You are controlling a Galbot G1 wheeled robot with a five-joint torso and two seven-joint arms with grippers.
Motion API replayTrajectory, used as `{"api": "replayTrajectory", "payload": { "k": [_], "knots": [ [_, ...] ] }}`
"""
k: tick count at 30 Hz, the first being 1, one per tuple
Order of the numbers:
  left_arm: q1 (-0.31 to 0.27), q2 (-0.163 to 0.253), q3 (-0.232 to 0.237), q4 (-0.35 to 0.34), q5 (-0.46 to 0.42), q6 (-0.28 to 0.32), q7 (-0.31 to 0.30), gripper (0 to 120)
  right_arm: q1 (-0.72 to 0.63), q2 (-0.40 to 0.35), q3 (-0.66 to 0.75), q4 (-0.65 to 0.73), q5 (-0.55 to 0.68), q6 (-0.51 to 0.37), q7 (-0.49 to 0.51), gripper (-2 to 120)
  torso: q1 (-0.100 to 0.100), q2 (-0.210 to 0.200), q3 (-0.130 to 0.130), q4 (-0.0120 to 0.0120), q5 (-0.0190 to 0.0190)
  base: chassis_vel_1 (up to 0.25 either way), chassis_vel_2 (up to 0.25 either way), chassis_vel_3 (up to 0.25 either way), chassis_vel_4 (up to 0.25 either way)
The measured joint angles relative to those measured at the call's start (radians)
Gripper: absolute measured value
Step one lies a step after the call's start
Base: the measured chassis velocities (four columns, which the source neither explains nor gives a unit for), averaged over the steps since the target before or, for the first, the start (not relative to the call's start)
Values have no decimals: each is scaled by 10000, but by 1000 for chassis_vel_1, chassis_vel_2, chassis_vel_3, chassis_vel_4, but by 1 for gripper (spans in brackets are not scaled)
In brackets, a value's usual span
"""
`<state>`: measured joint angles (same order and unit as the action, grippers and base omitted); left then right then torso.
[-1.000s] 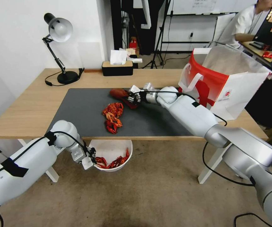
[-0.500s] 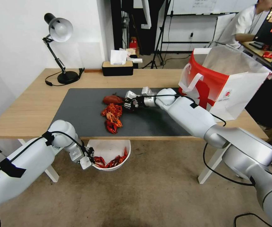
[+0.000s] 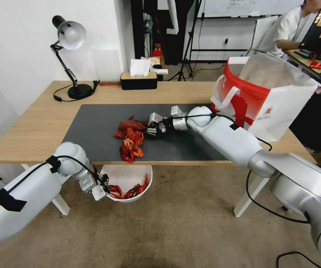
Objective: Sweep shrimp from table into container with towel, then put container into takeout bag.
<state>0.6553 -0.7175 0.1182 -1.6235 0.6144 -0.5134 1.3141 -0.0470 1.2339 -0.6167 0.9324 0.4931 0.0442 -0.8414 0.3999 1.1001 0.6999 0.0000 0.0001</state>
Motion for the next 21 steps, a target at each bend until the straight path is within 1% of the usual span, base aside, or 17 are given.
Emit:
{"api": "replayTrajectory", "payload": {
  "k": [10,21],
  "knots": [
    [16,63,0,-53,-19,0,-17,0,-184,-403,-172,730,150,41,-47,7,1,0,0,0,0,0,0,0,0],
    [-137,17,144,-6,-37,6,-51,0,-265,-755,-256,1306,288,36,-360,7,0,-2,0,1,0,0,0,0,0]
  ]
}}
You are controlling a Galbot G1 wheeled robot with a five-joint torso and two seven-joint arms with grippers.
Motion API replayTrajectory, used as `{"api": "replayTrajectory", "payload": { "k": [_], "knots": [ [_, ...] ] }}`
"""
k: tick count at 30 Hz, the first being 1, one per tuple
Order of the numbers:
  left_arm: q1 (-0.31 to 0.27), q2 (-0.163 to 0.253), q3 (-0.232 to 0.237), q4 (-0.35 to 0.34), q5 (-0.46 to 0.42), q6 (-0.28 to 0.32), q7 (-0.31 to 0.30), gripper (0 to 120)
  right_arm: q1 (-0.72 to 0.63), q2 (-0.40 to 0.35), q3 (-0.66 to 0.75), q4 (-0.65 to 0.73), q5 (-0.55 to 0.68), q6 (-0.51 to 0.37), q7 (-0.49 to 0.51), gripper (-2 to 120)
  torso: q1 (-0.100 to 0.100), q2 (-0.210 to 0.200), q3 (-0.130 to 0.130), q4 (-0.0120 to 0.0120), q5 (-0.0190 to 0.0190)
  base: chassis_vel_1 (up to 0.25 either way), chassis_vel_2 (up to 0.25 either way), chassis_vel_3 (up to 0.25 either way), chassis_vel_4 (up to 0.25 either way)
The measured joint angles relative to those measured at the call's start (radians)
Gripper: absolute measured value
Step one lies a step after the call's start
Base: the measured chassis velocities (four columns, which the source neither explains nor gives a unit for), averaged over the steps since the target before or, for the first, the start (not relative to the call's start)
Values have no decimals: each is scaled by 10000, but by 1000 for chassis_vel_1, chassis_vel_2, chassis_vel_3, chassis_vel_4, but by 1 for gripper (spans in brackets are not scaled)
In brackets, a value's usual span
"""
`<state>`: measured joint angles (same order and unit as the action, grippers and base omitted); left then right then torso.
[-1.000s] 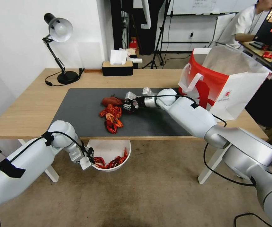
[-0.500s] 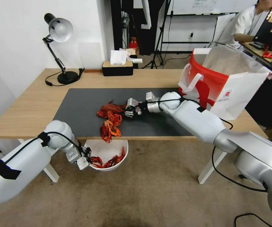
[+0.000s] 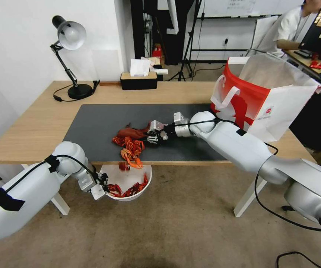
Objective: Sweep shrimp from table into container with towel, then put container into takeout bag.
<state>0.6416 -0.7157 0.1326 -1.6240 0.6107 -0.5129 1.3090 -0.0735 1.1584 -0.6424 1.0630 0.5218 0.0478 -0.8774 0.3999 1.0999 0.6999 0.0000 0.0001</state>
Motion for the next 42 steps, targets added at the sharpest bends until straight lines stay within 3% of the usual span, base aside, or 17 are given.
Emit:
{"api": "replayTrajectory", "payload": {
  "k": [25,42],
  "knots": [
    [-418,-189,356,266,-19,16,-18,0,-465,-873,80,1309,81,44,-452,7,0,0,0,0,-1,0,0,0,0],
    [-736,-285,567,373,-65,33,-1,0,-854,-2077,-53,3008,195,-178,-360,7,0,0,1,0,0,0,0,0,0]
  ]
}}
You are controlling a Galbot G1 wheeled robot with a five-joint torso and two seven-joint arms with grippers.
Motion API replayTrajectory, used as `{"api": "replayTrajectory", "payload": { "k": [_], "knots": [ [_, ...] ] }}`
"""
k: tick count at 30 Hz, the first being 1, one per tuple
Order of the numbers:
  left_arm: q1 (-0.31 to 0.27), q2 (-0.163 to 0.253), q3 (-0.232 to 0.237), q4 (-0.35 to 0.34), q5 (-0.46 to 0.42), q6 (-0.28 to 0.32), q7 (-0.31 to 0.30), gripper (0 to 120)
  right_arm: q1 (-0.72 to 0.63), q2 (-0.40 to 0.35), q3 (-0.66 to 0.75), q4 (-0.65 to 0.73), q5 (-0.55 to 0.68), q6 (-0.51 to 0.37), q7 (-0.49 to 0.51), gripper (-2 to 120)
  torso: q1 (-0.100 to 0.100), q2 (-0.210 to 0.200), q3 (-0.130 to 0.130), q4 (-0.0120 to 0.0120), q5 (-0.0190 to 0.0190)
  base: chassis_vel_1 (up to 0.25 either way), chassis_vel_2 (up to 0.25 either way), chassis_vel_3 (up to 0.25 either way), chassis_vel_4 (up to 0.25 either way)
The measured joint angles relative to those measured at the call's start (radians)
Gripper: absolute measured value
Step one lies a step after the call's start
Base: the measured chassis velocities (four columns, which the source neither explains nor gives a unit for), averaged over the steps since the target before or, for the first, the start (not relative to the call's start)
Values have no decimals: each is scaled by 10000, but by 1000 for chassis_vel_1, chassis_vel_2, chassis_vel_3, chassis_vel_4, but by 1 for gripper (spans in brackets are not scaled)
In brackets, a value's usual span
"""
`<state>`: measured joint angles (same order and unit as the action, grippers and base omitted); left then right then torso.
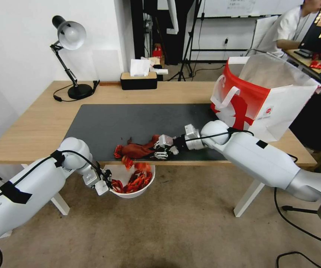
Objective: Sweep shrimp from table into container with towel, then put container into takeout bag.
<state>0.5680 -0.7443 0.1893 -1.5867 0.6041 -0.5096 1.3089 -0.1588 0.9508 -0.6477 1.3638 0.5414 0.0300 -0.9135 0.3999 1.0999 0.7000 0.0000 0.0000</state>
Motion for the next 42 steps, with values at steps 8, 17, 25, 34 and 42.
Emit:
{"api": "replayTrajectory", "payload": {
  "k": [8,17,25,34,42],
  "knots": [
    [-17,-27,29,1,1,9,17,0,-261,-443,14,525,16,-55,55,7,0,2,0,0,0,0,0,0,0],
    [150,40,-81,-76,8,18,24,0,-595,-782,23,1158,78,-307,59,7,0,2,0,-1,-1,0,0,0,0],
    [426,204,-280,-241,14,19,13,0,-676,-1067,359,1954,811,-604,277,7,1,2,1,1,-1,0,0,0,0],
    [952,383,-684,-500,37,20,-14,0,147,-500,981,1075,2259,-889,1099,7,1,2,1,-1,-3,0,0,0,0],
    [1310,546,-1069,-629,47,-9,-76,0,883,1052,826,-857,1692,-734,2055,7,1,1,1,4,-3,0,0,0,0]
  ]
}}
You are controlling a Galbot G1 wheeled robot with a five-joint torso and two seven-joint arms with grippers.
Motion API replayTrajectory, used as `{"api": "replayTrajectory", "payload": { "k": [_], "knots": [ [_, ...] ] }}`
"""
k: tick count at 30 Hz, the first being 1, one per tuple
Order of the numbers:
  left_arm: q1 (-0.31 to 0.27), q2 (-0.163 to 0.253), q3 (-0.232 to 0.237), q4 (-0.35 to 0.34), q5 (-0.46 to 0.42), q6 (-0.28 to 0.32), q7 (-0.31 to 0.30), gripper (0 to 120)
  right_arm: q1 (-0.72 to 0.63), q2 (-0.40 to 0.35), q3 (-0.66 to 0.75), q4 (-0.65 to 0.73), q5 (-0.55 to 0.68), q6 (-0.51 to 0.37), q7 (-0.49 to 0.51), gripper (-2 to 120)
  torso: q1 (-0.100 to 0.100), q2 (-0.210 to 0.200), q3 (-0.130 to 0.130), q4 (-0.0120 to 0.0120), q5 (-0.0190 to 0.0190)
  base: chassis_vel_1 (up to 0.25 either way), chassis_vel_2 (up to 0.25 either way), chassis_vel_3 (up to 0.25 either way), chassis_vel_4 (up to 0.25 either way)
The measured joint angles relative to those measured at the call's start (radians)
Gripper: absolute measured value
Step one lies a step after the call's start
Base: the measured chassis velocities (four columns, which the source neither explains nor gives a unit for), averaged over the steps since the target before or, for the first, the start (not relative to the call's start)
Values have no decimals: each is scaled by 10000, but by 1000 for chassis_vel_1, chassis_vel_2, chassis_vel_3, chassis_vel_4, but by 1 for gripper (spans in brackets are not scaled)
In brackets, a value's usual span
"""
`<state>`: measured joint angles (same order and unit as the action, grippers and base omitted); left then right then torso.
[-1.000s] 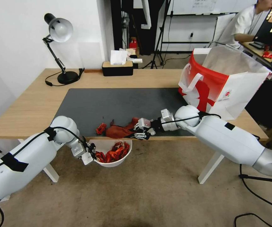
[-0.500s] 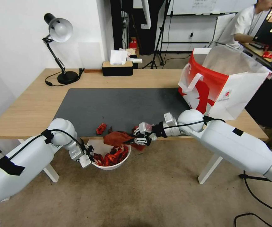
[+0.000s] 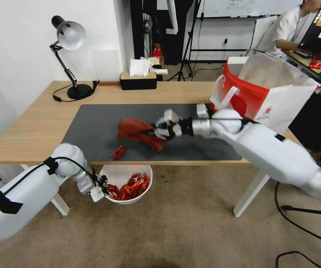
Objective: Sweep shrimp from table into container with towel, then put container into takeout bag.
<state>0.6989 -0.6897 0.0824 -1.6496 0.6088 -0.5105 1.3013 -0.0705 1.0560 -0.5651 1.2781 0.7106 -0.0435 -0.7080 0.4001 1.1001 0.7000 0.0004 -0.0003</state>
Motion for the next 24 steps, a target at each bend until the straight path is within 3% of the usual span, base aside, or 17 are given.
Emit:
{"api": "replayTrajectory", "payload": {
  "k": [9,18,24],
  "knots": [
    [328,75,-549,-12,27,-125,-88,0,419,1862,-601,-3023,-2149,31,407,7,1,-2,-1,-8,1,0,0,0,0],
    [474,228,-777,-3,-16,-174,-179,0,546,2730,-1168,-3632,-1598,521,-795,7,0,-2,-1,-2,1,0,0,0,0],
    [511,325,-859,32,-62,-175,-250,0,558,2736,-1541,-3375,-1487,583,-1300,7,0,-1,-2,-5,1,0,0,0,0]
  ]
}}
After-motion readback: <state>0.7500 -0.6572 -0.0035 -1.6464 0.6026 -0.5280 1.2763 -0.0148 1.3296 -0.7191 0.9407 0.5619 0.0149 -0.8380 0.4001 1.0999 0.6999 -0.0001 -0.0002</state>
